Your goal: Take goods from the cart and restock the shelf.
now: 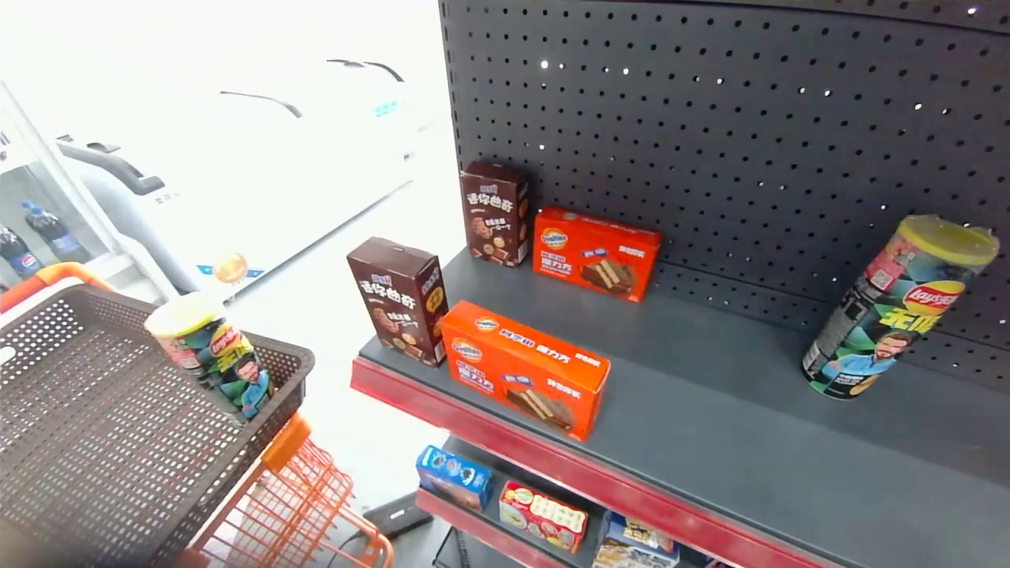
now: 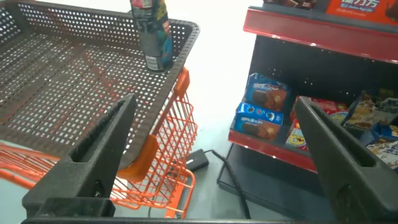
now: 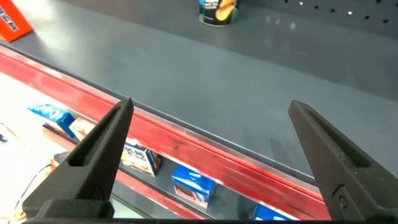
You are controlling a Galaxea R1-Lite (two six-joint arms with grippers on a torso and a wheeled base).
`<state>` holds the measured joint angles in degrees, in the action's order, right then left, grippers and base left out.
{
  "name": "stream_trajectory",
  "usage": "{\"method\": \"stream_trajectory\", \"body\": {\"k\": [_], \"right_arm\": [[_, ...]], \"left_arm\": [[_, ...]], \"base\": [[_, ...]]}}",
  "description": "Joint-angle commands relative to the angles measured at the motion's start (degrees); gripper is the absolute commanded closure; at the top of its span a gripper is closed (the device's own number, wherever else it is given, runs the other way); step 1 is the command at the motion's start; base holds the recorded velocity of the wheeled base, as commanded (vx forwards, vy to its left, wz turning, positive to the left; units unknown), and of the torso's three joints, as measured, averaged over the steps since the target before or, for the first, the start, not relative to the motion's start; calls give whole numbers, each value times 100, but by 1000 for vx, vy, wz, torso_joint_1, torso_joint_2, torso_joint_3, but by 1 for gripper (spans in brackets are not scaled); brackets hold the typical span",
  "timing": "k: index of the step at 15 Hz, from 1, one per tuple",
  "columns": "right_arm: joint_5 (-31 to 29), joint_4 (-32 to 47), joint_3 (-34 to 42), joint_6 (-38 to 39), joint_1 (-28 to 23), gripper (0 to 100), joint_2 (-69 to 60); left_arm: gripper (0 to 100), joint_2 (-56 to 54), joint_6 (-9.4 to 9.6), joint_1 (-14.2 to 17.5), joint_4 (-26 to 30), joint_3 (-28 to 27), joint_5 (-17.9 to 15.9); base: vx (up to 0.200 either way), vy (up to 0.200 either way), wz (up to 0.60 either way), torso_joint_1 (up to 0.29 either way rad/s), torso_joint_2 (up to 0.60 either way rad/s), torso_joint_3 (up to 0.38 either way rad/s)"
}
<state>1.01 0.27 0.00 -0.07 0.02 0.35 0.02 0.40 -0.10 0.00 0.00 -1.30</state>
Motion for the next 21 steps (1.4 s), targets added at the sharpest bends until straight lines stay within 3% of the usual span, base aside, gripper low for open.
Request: {"method": "stream_trajectory", "body": {"k": [1, 5, 6, 7, 8, 9, 11, 12, 13, 14, 15, 16, 18, 19, 21], "right_arm": [[4, 0, 0, -1, -2, 0, 9], [4, 0, 0, -1, 6, 0, 9], [4, 0, 0, -1, -2, 0, 9], [4, 0, 0, -1, -2, 0, 9], [4, 0, 0, -1, -2, 0, 9], [4, 0, 0, -1, 6, 0, 9], [4, 0, 0, -1, 6, 0, 9], [4, 0, 0, -1, 6, 0, 9], [4, 0, 0, -1, -2, 0, 9], [4, 0, 0, -1, -2, 0, 9], [4, 0, 0, -1, -2, 0, 9], [4, 0, 0, -1, -2, 0, 9], [4, 0, 0, -1, -2, 0, 9], [4, 0, 0, -1, 6, 0, 9], [4, 0, 0, -1, 6, 0, 9]], "left_arm": [[0, 6, 4, -8, 0, 0, -10], [0, 6, 13, -8, 0, 0, -28], [0, -2, 21, 10, -18, 0, 174], [0, 6, 100, 10, 18, -229, 350], [0, 367, 382, 10, 211, -747, 482], [0, 903, 443, 19, 501, -1107, 728], [0, 1914, 417, -34, 606, -1679, 1370], [0, 1914, 417, -34, 606, -1679, 1370], [0, 2784, 206, -78, 536, -1995, 1387], [0, 2951, 179, -148, 466, -2013, 1387], [0, 3540, -67, 133, 387, -2083, 1317], [0, 3961, -102, 528, 167, -2153, 1115], [0, 4612, -93, 933, -70, -2188, 473], [0, 5236, -102, 1390, -360, -2118, 7], [0, 5992, -67, 1688, -1222, -2030, -362]], "base": [[0, 0, 0, 0, 0, 0], [0, 0, 0, 0, 0, 0], [0, 0, 0, 0, 0, 0], [0, 0, 0, 0, 0, 0], [0, 0, 0, 0, 0, 0], [0, 0, 0, 0, 0, 0], [0, 0, 0, 0, 0, 0], [0, 0, 0, 0, 0, 0], [0, 0, 0, 0, 0, 0], [0, 0, 0, 0, 0, 0], [0, 0, 0, 0, 0, 0], [0, 0, 0, 0, 0, 0], [0, 0, 0, 0, 0, 0], [0, 0, 0, 0, 0, 0], [0, 0, 0, 0, 0, 0]]}}
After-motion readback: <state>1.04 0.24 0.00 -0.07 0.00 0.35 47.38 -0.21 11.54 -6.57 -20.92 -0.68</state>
